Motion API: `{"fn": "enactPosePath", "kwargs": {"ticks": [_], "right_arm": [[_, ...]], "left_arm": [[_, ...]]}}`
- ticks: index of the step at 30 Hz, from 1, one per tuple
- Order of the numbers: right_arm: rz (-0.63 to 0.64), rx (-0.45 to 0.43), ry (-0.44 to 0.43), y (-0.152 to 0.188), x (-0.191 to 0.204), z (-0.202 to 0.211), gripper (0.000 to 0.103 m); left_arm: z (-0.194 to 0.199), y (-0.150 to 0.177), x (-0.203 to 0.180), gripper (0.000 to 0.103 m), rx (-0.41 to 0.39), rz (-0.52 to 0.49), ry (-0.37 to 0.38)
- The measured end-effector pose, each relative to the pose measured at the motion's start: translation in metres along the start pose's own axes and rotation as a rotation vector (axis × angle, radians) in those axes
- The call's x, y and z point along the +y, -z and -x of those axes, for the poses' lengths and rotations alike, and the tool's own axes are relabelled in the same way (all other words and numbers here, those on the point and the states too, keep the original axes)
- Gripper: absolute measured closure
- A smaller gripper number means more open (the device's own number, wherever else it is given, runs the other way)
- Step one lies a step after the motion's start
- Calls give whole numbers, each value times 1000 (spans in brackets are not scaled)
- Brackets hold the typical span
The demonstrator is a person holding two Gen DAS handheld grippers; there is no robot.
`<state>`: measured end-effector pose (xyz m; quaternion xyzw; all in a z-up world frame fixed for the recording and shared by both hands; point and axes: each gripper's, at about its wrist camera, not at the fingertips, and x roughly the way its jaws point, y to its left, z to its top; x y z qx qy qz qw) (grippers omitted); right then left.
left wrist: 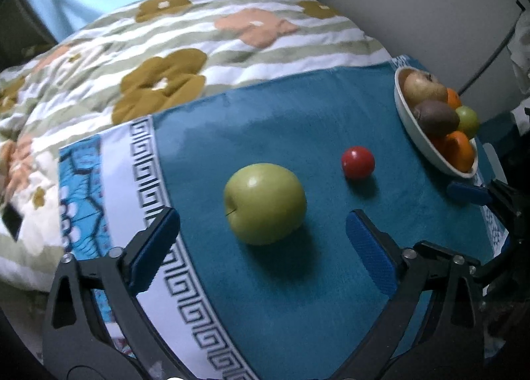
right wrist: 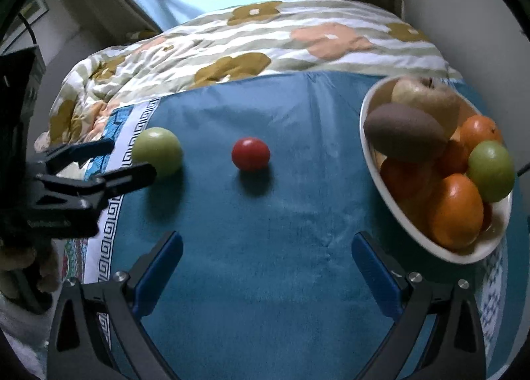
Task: Organize fruits
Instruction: 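Move both tools back over the last fruits on the cloth, then grasp the small green apple with the left gripper while the right gripper grasps the red tomato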
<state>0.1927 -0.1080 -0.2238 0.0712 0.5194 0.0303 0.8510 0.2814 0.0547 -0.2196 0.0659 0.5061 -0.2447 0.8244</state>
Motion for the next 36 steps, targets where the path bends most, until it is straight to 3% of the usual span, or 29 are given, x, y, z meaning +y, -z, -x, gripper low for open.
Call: {"fn": "enactPosePath", "kwargs": {"ticks": [2, 4, 6, 7, 8, 12, 17, 36], "right_arm": [[-8, 0, 13, -1, -1, -3, 1], [-13, 2, 24, -2, -1, -6, 2], [-15, 8, 34, -2, 0, -11, 2], [-17, 10, 35, -3, 0, -12, 3], [-18, 13, 34, -4, 1, -15, 6], [-14, 17, 38, -9, 2, -21, 11], [7, 22, 31, -18, 7, -30, 27], [68, -12, 40, -43, 22, -54, 45]], "left_arm": [[-8, -1, -1, 12, 11, -9, 9], [-14, -3, -1, 13, 19, -16, 20], [-20, -3, 1, 26, 32, -26, 29], [-22, -3, 1, 39, 40, -30, 31], [-24, -4, 2, 41, 47, -35, 35], [-25, -3, 2, 41, 49, -65, 39], [-22, 0, 5, 41, 52, -62, 42], [-10, 13, 14, 41, 43, 12, -17]]}}
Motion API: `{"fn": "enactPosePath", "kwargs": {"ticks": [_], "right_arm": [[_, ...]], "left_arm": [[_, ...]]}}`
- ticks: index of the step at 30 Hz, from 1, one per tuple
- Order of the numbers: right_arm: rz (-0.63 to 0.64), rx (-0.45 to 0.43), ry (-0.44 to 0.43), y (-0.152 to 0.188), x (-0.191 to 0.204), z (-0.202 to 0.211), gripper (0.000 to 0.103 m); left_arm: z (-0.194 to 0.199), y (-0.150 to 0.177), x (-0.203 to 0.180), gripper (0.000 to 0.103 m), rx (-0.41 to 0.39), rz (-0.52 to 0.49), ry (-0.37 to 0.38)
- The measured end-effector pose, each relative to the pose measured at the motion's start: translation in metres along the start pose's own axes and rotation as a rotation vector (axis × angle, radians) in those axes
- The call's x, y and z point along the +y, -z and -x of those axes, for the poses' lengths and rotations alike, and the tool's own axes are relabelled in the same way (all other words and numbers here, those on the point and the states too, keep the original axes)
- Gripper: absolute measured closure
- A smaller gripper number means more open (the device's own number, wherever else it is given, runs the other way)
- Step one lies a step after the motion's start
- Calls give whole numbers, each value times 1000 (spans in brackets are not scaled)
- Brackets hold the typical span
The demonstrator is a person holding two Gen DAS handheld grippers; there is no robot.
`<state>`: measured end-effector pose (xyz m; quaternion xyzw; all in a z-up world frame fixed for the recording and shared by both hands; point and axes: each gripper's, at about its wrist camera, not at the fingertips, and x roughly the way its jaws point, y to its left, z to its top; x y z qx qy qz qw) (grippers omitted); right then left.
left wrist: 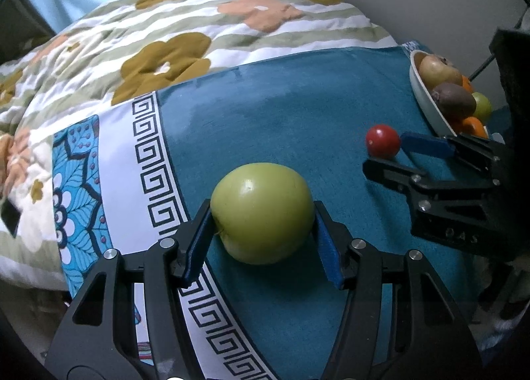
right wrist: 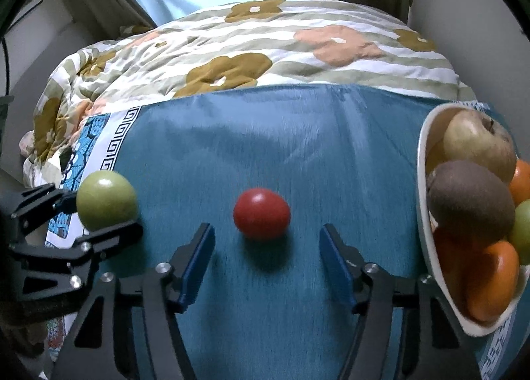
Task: Organize fruits
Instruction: 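Grasp the small green apple with the left gripper while the right gripper grasps the red tomato, then carry the small green apple into the bowl and open the left gripper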
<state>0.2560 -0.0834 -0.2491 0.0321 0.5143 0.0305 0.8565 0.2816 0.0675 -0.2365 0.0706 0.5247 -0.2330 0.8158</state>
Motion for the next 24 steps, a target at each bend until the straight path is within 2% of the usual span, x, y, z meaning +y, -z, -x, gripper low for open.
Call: {"fn": "enactPosePath", "kwargs": {"ticks": [3, 4, 5, 14, 24], "right_arm": [[9, -5, -7, -4, 0, -1, 59], [13, -6, -13, -5, 0, -1, 70], [16, -8, -13, -5, 0, -1, 72], [21, -55, -41, -9, -3, 27, 72], [6, -96, -70, -9, -32, 79, 72]], "left_arm": [[2, 3, 0, 41, -3, 12, -6], [3, 4, 0, 41, -4, 13, -14], [3, 4, 1, 41, -4, 16, -18], [23, 10, 5, 41, -27, 81, -50], [60, -1, -33, 41, -85, 98, -51]]}}
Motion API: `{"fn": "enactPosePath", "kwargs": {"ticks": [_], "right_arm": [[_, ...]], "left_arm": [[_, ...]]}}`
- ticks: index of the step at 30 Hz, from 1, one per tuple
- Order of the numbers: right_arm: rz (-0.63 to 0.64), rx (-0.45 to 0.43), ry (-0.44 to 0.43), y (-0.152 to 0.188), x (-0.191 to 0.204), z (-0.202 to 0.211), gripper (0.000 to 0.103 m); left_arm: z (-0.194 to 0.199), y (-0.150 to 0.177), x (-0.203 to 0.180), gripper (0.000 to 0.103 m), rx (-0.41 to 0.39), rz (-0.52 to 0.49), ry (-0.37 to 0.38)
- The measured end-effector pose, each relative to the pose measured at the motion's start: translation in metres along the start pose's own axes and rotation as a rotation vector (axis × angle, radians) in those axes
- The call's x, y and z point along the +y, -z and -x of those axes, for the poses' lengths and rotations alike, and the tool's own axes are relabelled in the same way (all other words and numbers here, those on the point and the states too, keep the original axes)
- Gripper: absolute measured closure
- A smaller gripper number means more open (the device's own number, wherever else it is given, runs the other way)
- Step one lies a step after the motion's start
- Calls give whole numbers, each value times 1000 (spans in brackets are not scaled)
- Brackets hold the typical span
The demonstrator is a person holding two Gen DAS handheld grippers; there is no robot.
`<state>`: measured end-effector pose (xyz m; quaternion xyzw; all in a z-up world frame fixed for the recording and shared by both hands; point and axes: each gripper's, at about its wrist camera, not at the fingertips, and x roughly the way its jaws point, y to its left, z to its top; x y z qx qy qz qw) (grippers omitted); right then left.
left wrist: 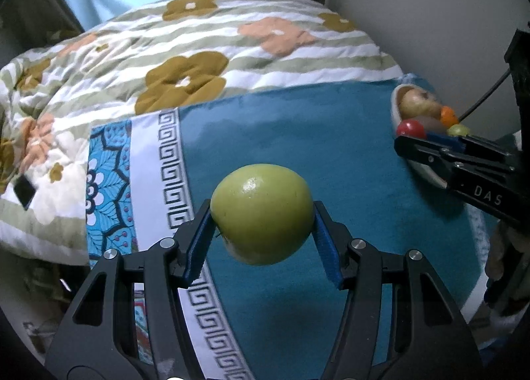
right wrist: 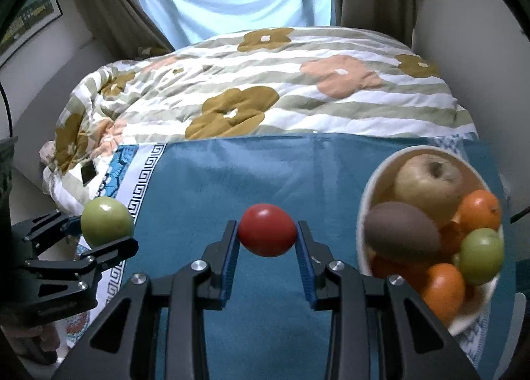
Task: Organize fruits
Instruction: 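Carry the small green apple into the bowl and open the left gripper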
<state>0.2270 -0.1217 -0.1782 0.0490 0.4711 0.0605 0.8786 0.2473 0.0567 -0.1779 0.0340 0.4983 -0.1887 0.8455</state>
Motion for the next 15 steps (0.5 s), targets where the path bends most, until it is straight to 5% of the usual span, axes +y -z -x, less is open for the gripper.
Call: {"fn": "enactPosePath", "kwargs": {"ticks": [15], "right_arm": [[-19, -51, 37, 7, -101, 81, 72]], "left_arm": [[23, -35, -130, 41, -96, -60, 67]]}}
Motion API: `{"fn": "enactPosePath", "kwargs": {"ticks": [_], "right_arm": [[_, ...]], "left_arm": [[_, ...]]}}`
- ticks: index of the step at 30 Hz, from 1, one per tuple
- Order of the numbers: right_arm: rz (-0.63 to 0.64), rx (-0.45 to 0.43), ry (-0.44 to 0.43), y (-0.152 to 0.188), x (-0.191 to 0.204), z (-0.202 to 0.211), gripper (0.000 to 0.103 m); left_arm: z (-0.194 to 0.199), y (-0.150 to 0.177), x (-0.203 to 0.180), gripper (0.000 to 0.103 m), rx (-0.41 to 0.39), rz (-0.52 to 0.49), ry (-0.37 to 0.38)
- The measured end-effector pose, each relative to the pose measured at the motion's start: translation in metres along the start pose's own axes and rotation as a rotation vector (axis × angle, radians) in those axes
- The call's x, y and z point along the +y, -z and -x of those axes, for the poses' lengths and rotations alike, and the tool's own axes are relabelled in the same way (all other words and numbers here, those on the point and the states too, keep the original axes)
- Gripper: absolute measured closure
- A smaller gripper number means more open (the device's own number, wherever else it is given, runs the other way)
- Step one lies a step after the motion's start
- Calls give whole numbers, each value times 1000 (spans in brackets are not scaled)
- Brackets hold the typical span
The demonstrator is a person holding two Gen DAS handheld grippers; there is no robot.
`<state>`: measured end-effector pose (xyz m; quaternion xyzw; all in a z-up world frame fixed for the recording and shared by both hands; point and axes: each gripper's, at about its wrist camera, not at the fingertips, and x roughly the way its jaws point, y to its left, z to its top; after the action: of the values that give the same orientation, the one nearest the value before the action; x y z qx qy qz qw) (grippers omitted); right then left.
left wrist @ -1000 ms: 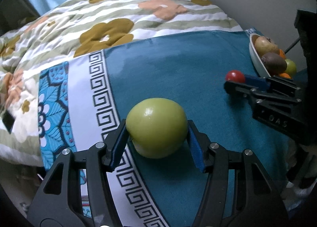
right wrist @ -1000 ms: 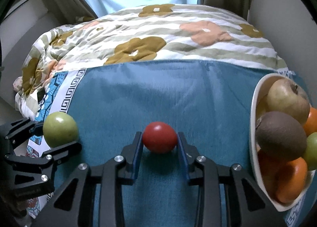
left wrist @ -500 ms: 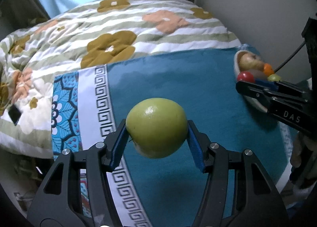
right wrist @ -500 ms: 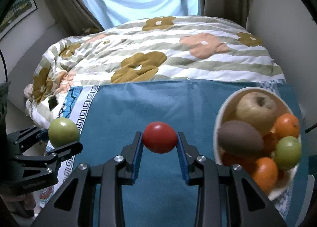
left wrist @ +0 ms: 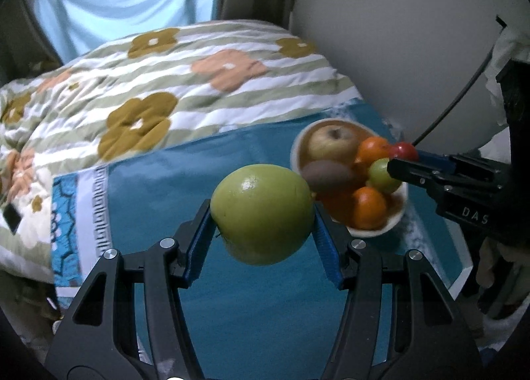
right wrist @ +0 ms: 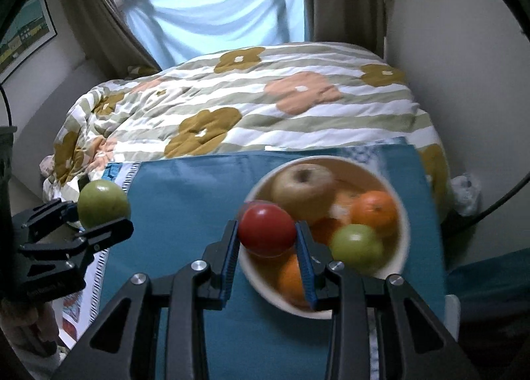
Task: Organize fruits
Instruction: 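Carry the small green apple into the bowl and open the left gripper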
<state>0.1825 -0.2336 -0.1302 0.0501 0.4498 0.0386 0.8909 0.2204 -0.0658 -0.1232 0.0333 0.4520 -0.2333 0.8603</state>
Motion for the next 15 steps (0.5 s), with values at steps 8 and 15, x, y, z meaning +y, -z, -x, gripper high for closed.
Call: {"fn": "enactPosePath", "kwargs": {"ticks": [8, 15], "right_arm": [[-10, -11, -4, 0, -57, 13, 72], [-8, 4, -12, -1, -104, 7, 72]], "left_arm": [[-25, -15, -68, 41, 3, -34, 26], [-61, -22, -110, 41, 20, -56, -6]]}}
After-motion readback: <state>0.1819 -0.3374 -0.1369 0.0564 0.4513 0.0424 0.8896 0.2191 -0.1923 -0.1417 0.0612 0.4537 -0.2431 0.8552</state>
